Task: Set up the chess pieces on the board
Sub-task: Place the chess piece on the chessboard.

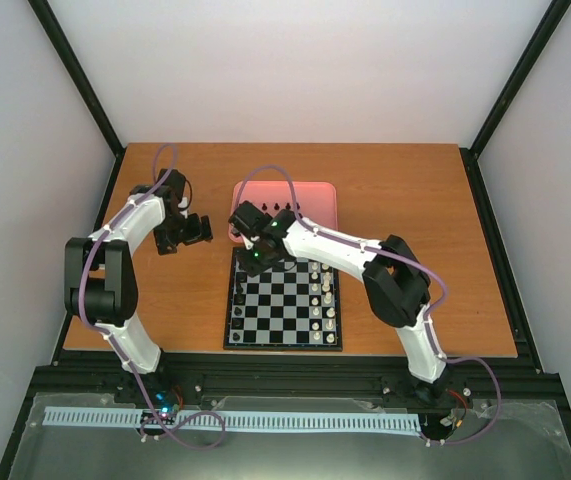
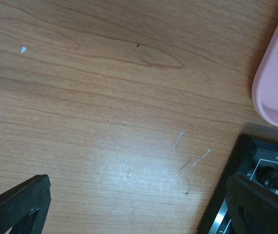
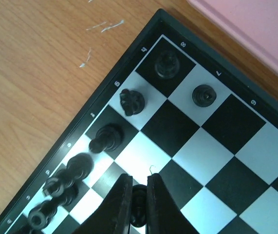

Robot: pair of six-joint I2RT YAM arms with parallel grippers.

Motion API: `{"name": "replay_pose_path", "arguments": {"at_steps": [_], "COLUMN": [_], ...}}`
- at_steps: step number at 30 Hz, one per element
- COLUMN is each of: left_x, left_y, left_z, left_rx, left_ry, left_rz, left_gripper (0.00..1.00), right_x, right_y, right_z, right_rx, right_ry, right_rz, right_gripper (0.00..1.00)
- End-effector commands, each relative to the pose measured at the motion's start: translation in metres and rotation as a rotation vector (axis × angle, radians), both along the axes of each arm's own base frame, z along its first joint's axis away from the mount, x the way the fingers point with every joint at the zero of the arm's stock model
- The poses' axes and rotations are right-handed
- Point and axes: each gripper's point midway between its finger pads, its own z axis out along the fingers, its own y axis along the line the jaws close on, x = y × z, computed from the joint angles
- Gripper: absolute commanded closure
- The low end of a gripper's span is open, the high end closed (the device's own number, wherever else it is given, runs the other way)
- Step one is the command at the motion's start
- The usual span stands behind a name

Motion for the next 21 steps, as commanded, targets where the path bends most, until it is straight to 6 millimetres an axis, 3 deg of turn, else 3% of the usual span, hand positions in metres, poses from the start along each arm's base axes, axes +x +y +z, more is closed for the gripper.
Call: {"name": "replay_pose_path", "arguments": {"at_steps": [1,15,21], "left_x": [0.009,0.011,0.01], "left_y": [0.003,0.003,0.004], "left_z": [0.009,0.007,0.002], "left_rx": [0.013,0.017,0.019], "left_ry": [-0.036,-0.032,-0.016], "left_rz": [-0.013,-0.019,-0.021], "left_gripper": [0.0,0.0,0.0], "right_x": [0.012,0.03,0.038], "right_y": [0.01,0.01,0.008], "right_z": [-0.001,-0.028,-0.03], "right_rx": [0.014,-0.064,-0.062], "right_ry": [-0.015,-0.01,0.001], "right_rz": [-0.005,0.003,-0.015], "right_gripper": [0.97,0.97,0.97]}}
